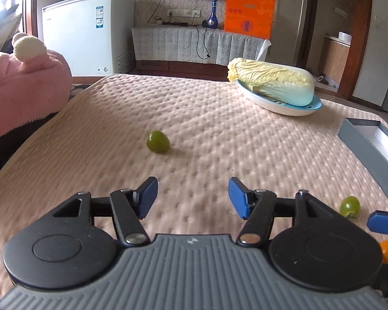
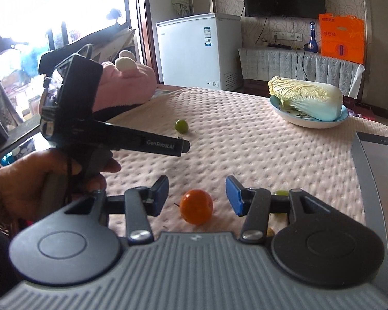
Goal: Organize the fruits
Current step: 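Move the left tool to a green tomato while the right tool approaches an orange tomato, then close the left tool on the green tomato while the right tool grasps the orange tomato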
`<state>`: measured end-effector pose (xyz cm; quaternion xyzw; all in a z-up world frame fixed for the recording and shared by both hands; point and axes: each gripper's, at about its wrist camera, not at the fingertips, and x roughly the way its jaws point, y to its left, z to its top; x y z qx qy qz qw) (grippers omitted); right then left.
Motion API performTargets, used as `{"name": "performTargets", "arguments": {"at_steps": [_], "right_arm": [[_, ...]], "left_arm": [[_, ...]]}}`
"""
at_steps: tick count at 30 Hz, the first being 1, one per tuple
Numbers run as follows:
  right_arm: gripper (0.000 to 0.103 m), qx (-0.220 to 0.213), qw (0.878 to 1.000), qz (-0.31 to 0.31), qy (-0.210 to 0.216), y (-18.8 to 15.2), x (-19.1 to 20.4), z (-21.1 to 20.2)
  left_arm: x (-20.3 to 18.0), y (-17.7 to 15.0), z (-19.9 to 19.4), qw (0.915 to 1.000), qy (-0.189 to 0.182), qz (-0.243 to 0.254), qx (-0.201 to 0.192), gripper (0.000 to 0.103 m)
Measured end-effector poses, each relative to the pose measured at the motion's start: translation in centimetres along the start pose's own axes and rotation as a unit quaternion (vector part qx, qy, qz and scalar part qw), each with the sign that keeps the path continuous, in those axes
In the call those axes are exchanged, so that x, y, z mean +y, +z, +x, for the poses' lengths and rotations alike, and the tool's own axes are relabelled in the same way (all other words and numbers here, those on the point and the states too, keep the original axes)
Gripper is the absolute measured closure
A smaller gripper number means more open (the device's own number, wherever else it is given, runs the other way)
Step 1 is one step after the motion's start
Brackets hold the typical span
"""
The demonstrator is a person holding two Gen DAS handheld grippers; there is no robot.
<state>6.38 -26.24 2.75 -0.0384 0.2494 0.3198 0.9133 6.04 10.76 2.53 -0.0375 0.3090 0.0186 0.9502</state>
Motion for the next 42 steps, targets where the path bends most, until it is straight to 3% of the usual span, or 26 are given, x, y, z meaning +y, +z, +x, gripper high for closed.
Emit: {"name": "performTargets", "arguments": {"at_steps": [15,32,40,42], "right_arm": [[0.052,0.015,1.0,-0.015,-0.004,0.0,0.6,1.3],[0.052,0.038,0.999,-0.022,-0.023,-0.7,0.4,3.2],[0.051,0.037,0.999,-0.011,-0.018,-0.7,0.6,3.9],[0.051,0.038,0.999,-0.01,-0.016,-0.7,0.6,4.0]], "left_arm": [[1.6,1.2,3.1,0.9992,0.023,-0.032,0.002,0.036],[2.7,2.6,6.3,0.998,0.024,-0.058,0.001,0.038],[2.5,2.6,6.3,0.9983,0.017,-0.056,-0.002,0.07],[2.5,2.5,6.3,0.9982,0.015,-0.058,-0.002,0.085]]}}
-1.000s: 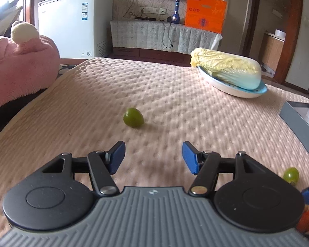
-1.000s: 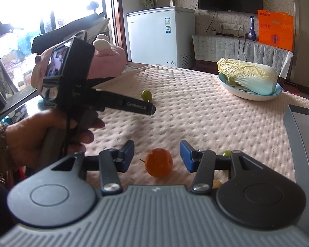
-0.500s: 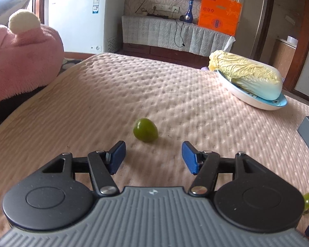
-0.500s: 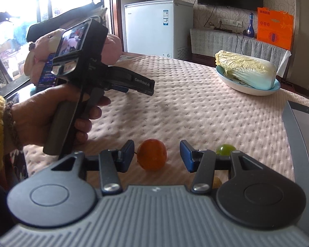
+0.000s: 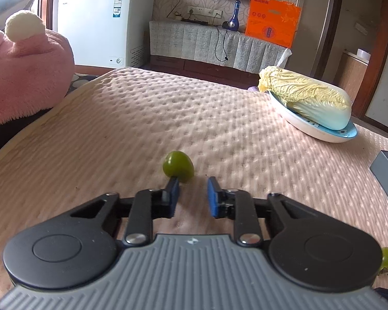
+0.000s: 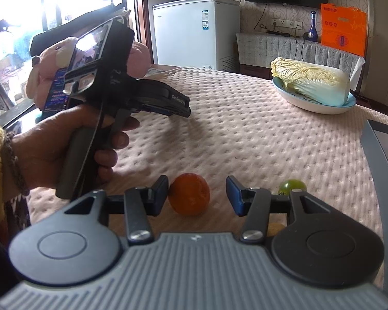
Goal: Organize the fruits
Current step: 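Close the left tool on the green tomato while the right tool grasps the orange tomato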
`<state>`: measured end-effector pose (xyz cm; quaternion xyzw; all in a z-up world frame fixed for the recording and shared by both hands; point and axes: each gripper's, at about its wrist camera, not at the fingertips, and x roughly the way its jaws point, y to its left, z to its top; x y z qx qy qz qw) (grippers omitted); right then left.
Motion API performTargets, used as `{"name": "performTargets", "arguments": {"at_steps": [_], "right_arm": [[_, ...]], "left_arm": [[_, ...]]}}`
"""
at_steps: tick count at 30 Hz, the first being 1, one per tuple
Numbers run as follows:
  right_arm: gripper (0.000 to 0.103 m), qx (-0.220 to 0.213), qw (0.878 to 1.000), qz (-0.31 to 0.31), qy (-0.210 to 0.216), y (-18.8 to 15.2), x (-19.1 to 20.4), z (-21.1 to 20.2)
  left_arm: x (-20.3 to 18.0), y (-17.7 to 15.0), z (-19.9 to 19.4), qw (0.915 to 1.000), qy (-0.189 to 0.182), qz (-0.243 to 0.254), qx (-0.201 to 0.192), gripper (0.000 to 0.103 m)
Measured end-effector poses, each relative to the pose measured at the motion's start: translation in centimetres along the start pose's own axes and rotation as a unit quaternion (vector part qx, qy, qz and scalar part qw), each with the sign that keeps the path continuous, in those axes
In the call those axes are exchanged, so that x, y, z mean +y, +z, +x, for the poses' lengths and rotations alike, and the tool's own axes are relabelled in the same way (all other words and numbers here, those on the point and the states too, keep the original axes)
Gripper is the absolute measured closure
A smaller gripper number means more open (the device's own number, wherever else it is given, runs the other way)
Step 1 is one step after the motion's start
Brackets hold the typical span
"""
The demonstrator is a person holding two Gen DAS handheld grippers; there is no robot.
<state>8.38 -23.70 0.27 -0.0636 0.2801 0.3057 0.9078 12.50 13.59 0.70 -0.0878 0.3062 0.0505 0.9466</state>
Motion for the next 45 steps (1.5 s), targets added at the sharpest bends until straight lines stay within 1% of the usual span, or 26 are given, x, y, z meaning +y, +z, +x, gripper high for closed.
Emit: {"name": "performTargets", "arguments": {"at_steps": [3,8,14,17,19,20,21,22,23,24,25,28,32,34,35,36,37,38,40,42,45], "right_arm": [[0.051,0.0,1.0,0.001,0.004,0.0,0.0,0.0],[0.051,0.004,1.0,0.0,0.013,-0.2,0.1,0.0],[0.051,0.015,1.0,0.0,0.0,-0.4,0.0,0.7],[0.051,0.018,1.0,-0.001,0.0,-0.6,0.0,1.0],[0.051,0.021,1.0,0.0,0.0,-0.7,-0.1,1.2],[0.051,0.021,1.0,0.001,0.0,-0.7,-0.1,1.2],[0.051,0.02,1.0,0.001,0.0,-0.7,-0.1,1.3],[0.051,0.02,1.0,0.001,0.0,-0.7,-0.2,1.3],[0.051,0.021,1.0,0.0,0.0,-0.8,-0.2,1.4],[0.051,0.022,1.0,-0.001,-0.001,-0.8,-0.2,1.5],[0.051,0.023,1.0,-0.001,-0.002,-0.9,-0.2,1.6],[0.051,0.021,1.0,-0.003,-0.002,-0.9,-0.1,1.6],[0.051,0.02,1.0,-0.003,-0.001,-1.0,-0.1,1.5],[0.051,0.02,1.0,-0.003,-0.001,-0.9,-0.2,1.5],[0.051,0.019,1.0,-0.003,-0.001,-0.9,-0.2,1.5],[0.052,0.019,1.0,-0.003,-0.001,-0.9,-0.2,1.5],[0.052,0.019,1.0,-0.002,-0.002,-0.9,-0.3,1.6],[0.053,0.02,1.0,-0.001,-0.003,-0.9,-0.3,1.6],[0.053,0.021,1.0,0.001,-0.003,-0.9,-0.4,1.7],[0.064,0.02,1.0,0.004,0.001,-0.8,-0.5,1.6],[0.064,0.025,1.0,0.011,0.004,-0.6,-0.7,1.4]], "left_arm": [[0.1,0.0,0.0,1.0,0.004,-0.007,0.001,0.092],[0.5,0.0,0.0,0.9998,0.004,-0.019,0.002,0.094],[0.4,0.0,0.1,0.9998,0.003,-0.017,0.002,0.092],[0.7,0.1,0.2,0.9997,-0.004,-0.026,0.001,0.09],[0.8,0.3,0.4,0.9995,-0.011,-0.031,0.001,0.086],[0.9,0.4,0.5,0.9994,-0.014,-0.032,0.0,0.08],[0.8,0.4,0.6,0.9993,-0.02,-0.032,-0.001,0.07],[0.7,0.5,0.6,0.9993,-0.024,-0.03,-0.002,0.063],[0.5,0.5,0.5,0.9994,-0.023,-0.026,-0.004,0.046],[0.4,0.6,0.4,0.9996,-0.014,-0.023,-0.007,0.033],[0.3,0.6,0.4,0.9996,-0.005,-0.022,-0.013,0.031],[0.9,0.8,0.6,0.9992,-0.012,-0.036,-0.009,0.031],[1.2,1.1,1.1,0.9988,-0.01,-0.047,-0.009,0.034],[1.0,1.2,1.4,0.9991,-0.002,-0.043,-0.008,0.046],[1.0,1.2,1.4,0.999,0.004,-0.043,-0.009,0.055],[1.1,1.2,1.5,0.999,0.006,-0.044,-0.009,0.061],[1.3,1.3,1.6,0.9988,0.007,-0.049,-0.008,0.063],[1.5,1.3,1.6,0.9985,0.008,-0.053,-0.008,0.07],[1.8,1.3,1.6,0.9981,0.006,-0.061,-0.008,0.072],[1.7,1.2,1.4,0.998,0.01,-0.062,-0.008,0.073],[1.3,1.0,0.9,0.9982,0.018,-0.057,-0.006,0.073]]}}
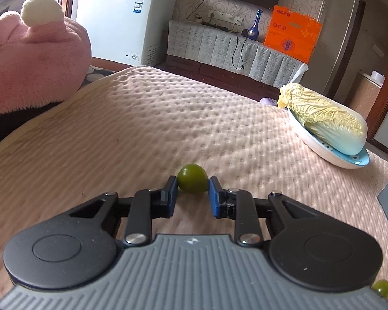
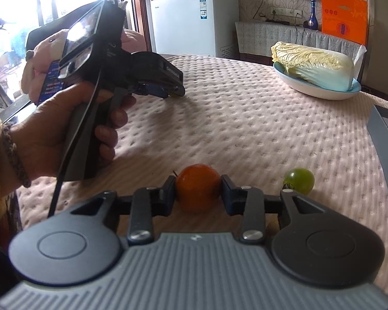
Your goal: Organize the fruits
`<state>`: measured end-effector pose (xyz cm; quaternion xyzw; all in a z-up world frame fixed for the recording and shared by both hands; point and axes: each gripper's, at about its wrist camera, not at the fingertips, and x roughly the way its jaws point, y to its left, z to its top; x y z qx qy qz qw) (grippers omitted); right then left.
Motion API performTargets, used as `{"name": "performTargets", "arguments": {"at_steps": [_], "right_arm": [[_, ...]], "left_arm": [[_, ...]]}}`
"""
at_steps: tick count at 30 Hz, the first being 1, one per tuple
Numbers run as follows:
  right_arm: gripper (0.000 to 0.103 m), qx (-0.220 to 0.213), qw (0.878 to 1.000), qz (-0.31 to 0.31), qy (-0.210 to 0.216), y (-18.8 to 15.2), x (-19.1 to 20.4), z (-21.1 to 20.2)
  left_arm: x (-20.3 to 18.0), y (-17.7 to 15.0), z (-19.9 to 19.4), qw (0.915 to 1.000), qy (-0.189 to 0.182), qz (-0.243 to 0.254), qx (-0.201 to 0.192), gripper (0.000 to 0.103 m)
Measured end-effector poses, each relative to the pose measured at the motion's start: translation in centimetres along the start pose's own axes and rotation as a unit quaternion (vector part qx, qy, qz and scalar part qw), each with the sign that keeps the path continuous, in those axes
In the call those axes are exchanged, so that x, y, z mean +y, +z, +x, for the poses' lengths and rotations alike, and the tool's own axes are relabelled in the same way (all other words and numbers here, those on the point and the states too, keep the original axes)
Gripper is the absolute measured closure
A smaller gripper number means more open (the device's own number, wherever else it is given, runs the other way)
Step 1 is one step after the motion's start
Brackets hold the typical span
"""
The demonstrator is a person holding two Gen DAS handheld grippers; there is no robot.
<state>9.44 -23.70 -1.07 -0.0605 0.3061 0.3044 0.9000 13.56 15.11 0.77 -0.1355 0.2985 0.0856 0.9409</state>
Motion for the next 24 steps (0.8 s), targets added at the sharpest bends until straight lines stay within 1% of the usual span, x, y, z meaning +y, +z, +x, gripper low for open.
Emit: {"name": "performTargets", "arguments": {"at_steps": [4,9,17,20,24], "right_arm": [[0.064,-0.006,1.0,0.004,0.0,0.2,-0.3,-1.0],[0.064,-0.025,1.0,0.008,-0.002,0.7,-0.8,-2.9],[0.064,-0.033,0.999,0.013,-0.007,0.1,-2.0,-5.5],[0.064,-0.037,0.999,0.023,-0.011,-0.1,-2.8,-6.7],[0.064,-0.051,0.998,0.037,-0.014,-0.4,-3.6,-8.9]], "left_arm": [[-0.4,-0.6,-1.2,0.9999,-0.004,-0.003,0.012,0.073],[-2.8,-1.6,-4.0,0.9996,-0.01,0.019,0.017,0.073],[-7.5,-3.9,-9.7,0.9978,-0.029,0.058,0.012,0.073],[-8.3,-4.7,-11.8,0.9973,-0.029,0.067,0.01,0.073],[-8.2,-5.8,-15.7,0.9975,-0.033,0.063,0.005,0.073]]}}
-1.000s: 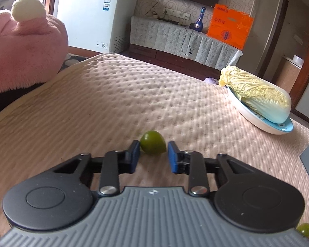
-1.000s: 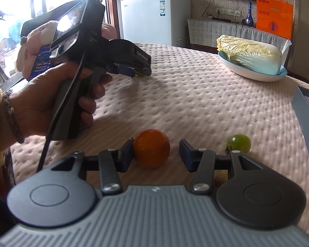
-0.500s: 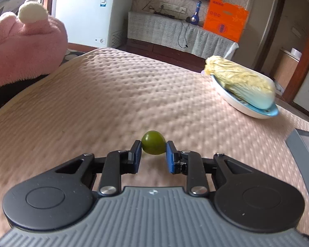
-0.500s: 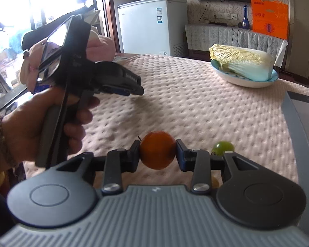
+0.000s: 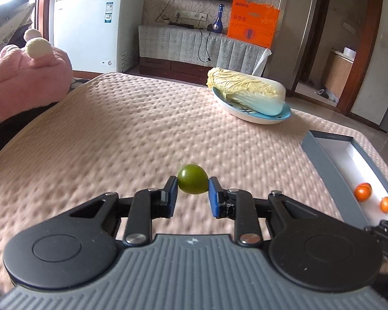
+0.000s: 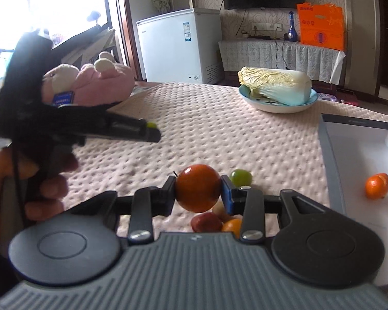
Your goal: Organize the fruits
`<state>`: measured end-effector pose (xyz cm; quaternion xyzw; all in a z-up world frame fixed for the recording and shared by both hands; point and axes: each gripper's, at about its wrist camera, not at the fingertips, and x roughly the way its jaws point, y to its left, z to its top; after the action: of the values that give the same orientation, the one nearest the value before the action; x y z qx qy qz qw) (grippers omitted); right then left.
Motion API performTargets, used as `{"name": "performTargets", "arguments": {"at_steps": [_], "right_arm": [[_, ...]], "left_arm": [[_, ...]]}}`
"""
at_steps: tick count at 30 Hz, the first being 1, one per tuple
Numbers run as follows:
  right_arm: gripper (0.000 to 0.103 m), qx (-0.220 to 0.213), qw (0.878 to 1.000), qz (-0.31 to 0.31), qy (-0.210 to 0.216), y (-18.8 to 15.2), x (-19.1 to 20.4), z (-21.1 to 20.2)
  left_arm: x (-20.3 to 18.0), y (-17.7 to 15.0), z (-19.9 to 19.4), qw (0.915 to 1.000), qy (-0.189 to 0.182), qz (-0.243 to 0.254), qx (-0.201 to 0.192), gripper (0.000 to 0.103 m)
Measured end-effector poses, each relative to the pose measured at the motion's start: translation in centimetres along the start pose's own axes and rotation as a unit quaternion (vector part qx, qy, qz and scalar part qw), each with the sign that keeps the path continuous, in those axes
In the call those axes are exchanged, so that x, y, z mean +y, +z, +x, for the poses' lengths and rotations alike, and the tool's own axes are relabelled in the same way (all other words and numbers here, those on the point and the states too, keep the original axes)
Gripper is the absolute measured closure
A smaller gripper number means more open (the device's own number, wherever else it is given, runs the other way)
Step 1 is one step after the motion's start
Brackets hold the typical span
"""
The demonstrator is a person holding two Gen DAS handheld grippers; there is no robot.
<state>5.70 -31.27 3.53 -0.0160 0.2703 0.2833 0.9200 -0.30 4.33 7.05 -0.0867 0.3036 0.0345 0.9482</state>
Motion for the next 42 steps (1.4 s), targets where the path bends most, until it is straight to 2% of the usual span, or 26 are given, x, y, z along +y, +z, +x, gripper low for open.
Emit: {"name": "performTargets", "arguments": {"at_steps": [4,8,16,24,33,42], "right_arm": [[0.064,-0.005,1.0,0.001,-0.002,-0.3,-0.2,-2.3],[0.064,-0.012,1.0,-0.003,-0.001,-0.9,0.3,-4.6],[0.064,-0.007,1.0,-0.005,-0.01,-2.6,1.3,-7.1],[0.064,0.006,1.0,-0.019,-0.02,-3.3,1.0,-7.2],[0.064,-0.006,1.0,-0.005,-0.019,-3.2,-0.4,-8.3],[0.064,-0.028,0.999,0.01,-0.015,-2.6,-2.1,-10.1]], "left_arm": [[0.1,-1.9,-4.1,1.0,-0.004,0.001,-0.002,0.073],[0.1,-3.5,-5.7,0.9999,-0.001,0.004,0.012,0.073],[-1.1,-4.0,-5.5,0.9997,-0.006,0.016,0.016,0.073],[-1.6,-3.5,-4.9,0.9999,-0.006,0.012,0.01,0.073],[-1.8,-3.2,-4.4,0.9996,-0.006,0.024,0.012,0.073],[-3.5,-2.7,-4.0,0.9991,-0.035,0.022,0.003,0.073]]}}
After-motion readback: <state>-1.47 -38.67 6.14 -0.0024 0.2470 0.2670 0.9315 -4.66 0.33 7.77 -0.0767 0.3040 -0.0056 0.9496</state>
